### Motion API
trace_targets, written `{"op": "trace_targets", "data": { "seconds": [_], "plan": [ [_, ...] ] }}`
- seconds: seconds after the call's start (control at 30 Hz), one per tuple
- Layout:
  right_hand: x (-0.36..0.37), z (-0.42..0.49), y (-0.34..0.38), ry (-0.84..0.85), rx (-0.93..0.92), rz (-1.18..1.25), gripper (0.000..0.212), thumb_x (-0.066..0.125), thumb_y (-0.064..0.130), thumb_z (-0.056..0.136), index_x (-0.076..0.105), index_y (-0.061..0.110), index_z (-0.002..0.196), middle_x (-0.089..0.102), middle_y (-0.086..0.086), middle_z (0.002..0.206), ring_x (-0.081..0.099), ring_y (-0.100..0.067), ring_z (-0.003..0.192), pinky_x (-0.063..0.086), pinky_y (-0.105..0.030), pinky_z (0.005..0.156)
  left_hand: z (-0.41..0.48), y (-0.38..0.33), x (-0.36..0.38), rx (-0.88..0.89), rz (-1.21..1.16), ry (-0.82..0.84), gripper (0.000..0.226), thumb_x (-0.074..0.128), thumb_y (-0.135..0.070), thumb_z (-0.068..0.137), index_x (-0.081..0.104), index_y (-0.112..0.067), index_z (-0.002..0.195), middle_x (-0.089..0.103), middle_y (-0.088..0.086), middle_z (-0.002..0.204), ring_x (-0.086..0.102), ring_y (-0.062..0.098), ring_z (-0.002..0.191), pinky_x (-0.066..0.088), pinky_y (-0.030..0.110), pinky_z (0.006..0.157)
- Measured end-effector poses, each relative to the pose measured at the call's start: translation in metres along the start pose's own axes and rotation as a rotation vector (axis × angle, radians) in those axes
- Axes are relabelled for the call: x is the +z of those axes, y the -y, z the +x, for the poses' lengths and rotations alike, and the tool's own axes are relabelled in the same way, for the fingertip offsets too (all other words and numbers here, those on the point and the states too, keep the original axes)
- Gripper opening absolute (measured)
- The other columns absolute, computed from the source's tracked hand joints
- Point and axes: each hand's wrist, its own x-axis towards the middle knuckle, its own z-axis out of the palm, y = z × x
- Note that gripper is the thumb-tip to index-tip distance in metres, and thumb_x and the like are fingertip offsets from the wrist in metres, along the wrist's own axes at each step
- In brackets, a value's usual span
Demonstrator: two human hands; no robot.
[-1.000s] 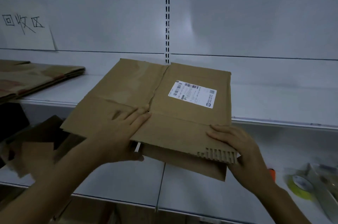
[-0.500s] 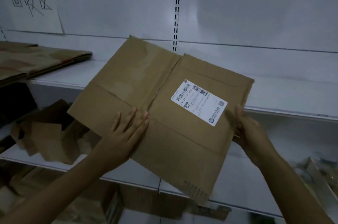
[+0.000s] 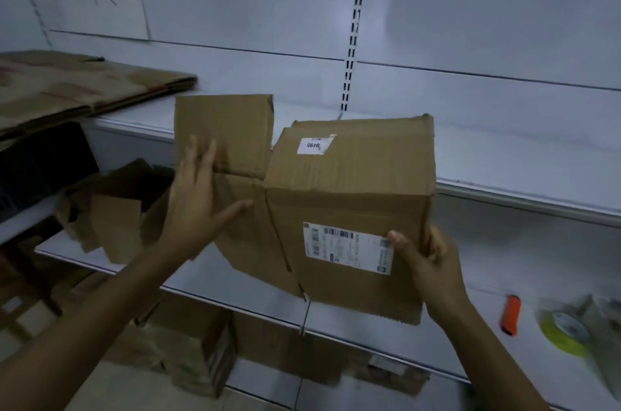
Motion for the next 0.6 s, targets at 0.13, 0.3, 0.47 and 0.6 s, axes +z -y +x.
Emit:
{"op": "trace_targets", "data": {
  "seconds": [0.13, 0.3, 0.47, 0.6],
  "plan": [
    [0.004, 0.005, 0.019, 0.007, -0.019, 0.103, 0.023, 0.069, 0.027, 0.079, 0.059, 0.033, 0.099, 0.072, 0.022, 0.088, 0.070, -0.005, 0.082, 0.055, -0.017, 0.061, -0.007, 0.032, -0.013, -0.446, -0.332, -0.126, 0.129, 0.072, -0.072, 0.060, -0.008, -0.028, 0.152, -0.004, 0.002, 0.161, 0.004, 0.025, 0.147, 0.015, 0.049, 0.115],
    [0.019, 0.044, 0.055, 0.061, -0.038, 0.339, 0.080, 0.084, 0.062, 0.044, 0.061, 0.028, 0.113, 0.072, 0.008, 0.108, 0.069, -0.010, 0.096, 0.055, -0.019, 0.072, -0.001, 0.048, -0.058, -0.530, -0.587, -0.083, 0.097, 0.065, -0.059, 0.074, 0.014, -0.028, 0.151, 0.032, -0.003, 0.151, 0.035, 0.022, 0.136, 0.034, 0.033, 0.101],
    [0.054, 0.086, 0.077, 0.106, 0.098, 0.470, 0.057, 0.082, 0.042, 0.056, 0.063, 0.027, 0.108, 0.071, 0.001, 0.110, 0.070, -0.014, 0.093, 0.058, -0.030, 0.078, 0.025, 0.055, -0.137, -0.470, -0.411, -0.290, 0.068, 0.072, -0.049, 0.078, 0.047, -0.017, 0.133, 0.051, -0.007, 0.122, 0.051, 0.017, 0.111, 0.041, 0.028, 0.084],
    [0.094, 0.107, 0.088, 0.225, 0.217, 0.512, 0.076, 0.087, 0.044, 0.051, 0.063, 0.016, 0.117, 0.073, -0.004, 0.104, 0.071, -0.020, 0.092, 0.060, -0.028, 0.066, 0.043, 0.061, -0.192, -0.447, -0.232, -0.505, 0.061, 0.075, -0.033, 0.079, 0.050, -0.011, 0.130, 0.048, -0.005, 0.115, 0.045, 0.012, 0.102, 0.037, 0.027, 0.081]
  ]
}}
